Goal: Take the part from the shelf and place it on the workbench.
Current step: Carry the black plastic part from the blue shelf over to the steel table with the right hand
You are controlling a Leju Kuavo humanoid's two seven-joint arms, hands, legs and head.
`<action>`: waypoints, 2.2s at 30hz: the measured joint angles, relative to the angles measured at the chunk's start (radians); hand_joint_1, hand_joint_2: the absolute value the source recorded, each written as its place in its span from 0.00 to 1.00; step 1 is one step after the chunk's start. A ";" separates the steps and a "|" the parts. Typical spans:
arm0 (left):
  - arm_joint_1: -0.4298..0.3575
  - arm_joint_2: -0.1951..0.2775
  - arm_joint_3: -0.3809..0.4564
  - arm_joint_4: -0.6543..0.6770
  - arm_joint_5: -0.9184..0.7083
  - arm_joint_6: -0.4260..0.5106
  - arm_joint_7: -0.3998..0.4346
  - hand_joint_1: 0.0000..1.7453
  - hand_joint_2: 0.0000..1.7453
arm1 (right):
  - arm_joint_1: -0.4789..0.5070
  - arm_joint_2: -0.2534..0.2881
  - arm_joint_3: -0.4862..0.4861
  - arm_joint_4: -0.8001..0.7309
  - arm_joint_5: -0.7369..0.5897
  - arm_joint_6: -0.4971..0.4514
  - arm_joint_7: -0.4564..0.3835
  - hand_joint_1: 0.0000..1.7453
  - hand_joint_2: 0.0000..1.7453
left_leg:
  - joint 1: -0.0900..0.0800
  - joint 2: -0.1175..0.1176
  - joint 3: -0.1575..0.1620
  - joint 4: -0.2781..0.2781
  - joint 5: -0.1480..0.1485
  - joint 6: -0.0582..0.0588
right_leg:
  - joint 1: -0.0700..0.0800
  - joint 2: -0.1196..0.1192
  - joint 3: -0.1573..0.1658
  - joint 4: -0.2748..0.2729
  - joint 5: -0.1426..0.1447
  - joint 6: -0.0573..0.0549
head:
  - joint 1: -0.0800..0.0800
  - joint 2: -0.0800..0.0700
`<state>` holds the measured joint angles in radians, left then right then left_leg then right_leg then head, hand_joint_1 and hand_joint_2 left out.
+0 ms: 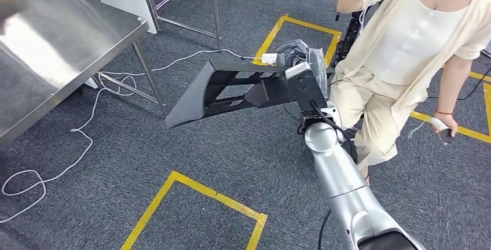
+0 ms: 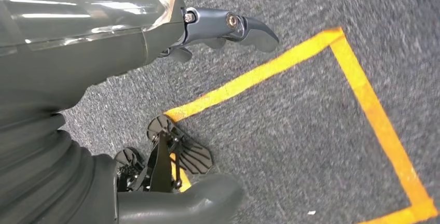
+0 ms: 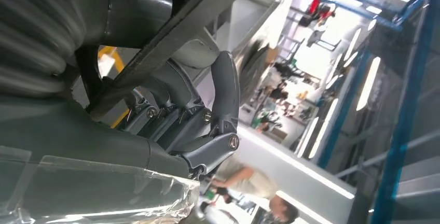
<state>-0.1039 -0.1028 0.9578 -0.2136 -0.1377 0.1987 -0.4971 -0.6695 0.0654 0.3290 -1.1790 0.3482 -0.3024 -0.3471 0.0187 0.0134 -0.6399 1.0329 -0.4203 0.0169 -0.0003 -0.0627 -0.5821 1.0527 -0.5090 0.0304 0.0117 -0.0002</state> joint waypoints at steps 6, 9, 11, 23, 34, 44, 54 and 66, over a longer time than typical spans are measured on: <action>-0.002 0.000 0.001 0.000 -0.008 0.003 0.000 0.00 1.00 | 0.002 -0.013 0.001 0.013 -0.002 0.000 -0.005 1.00 1.00 | 0.003 -0.057 0.003 -0.004 0.005 0.011 | -0.014 0.058 -0.117 0.227 -0.065 0.015 | 0.004 0.000; -0.001 -0.001 0.002 0.000 -0.009 0.003 -0.004 0.00 1.00 | -0.004 -0.023 0.001 0.016 -0.004 0.001 -0.006 1.00 1.00 | 0.006 -0.084 0.000 0.000 0.006 0.003 | -0.024 0.084 -0.028 0.032 0.013 0.036 | 0.004 0.000; 0.000 -0.001 0.002 0.000 -0.010 0.002 -0.006 0.00 1.00 | -0.007 -0.027 0.001 0.018 -0.006 0.001 -0.007 1.00 1.00 | 0.004 -0.097 -0.006 0.000 0.009 -0.009 | -0.022 0.096 -0.001 -0.025 0.030 0.026 | 0.004 0.000; 0.002 0.002 0.005 -0.001 -0.002 0.006 -0.005 0.00 1.00 | -0.023 -0.012 0.003 0.055 -0.019 0.015 -0.026 1.00 1.00 | 0.003 0.000 -0.071 0.157 -0.055 -0.024 | -0.006 0.010 0.004 -0.034 0.040 -0.032 | -0.007 0.000; -0.003 0.002 0.006 -0.001 0.000 0.010 -0.006 0.00 1.00 | -0.064 0.006 0.006 0.089 -0.021 0.013 -0.033 1.00 1.00 | -0.005 -0.029 0.011 -0.012 0.003 0.035 | -0.006 0.052 -0.104 0.206 -0.075 -0.017 | 0.000 0.000; 0.004 0.002 0.006 -0.001 -0.001 0.003 -0.006 0.00 1.00 | -0.065 -0.001 0.009 0.106 -0.024 0.011 -0.034 1.00 1.00 | 0.003 -0.109 -0.006 -0.006 0.012 -0.010 | -0.027 0.092 0.005 -0.029 0.035 0.008 | -0.001 0.000; 0.001 0.004 0.007 -0.001 -0.001 -0.002 -0.011 0.00 1.00 | -0.073 -0.002 0.009 0.116 -0.025 0.013 -0.034 1.00 1.00 | 0.001 0.008 -0.043 0.100 -0.026 -0.018 | -0.013 0.011 0.009 -0.033 0.035 -0.025 | -0.012 0.000; -0.002 0.002 0.020 -0.001 0.006 0.000 -0.012 0.00 1.00 | -0.093 -0.009 0.013 0.125 -0.029 0.017 -0.033 1.00 1.00 | -0.008 -0.047 0.004 -0.013 0.008 0.032 | -0.011 0.053 -0.123 0.243 -0.080 -0.006 | -0.007 0.000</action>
<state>-0.1061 -0.1009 0.9778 -0.2148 -0.1320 0.1991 -0.5090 -0.7623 0.0563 0.3424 -1.0541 0.3190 -0.2851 -0.3801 0.0107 -0.0334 -0.6361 1.0201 -0.4125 0.0493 -0.0110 -0.0093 -0.7055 1.2961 -0.5887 0.0244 0.0049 -0.0003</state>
